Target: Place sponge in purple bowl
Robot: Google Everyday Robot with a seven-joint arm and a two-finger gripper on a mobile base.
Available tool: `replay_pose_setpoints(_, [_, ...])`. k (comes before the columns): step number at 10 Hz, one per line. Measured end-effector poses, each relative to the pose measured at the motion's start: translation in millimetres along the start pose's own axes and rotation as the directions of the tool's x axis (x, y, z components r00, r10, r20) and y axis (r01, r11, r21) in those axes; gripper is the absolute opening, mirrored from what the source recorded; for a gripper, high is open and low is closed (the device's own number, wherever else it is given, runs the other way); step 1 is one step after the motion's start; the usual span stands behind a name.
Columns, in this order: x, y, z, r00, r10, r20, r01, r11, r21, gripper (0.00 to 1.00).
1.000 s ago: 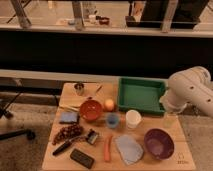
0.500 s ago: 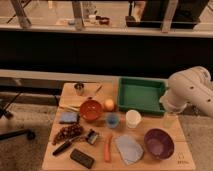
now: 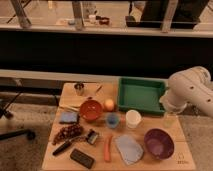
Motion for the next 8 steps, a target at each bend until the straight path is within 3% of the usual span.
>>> replay_pose_setpoints(8, [-2.6,2.6,0.9,1.000,-0.004,0.005,0.004,1.000,-0.002,0.80])
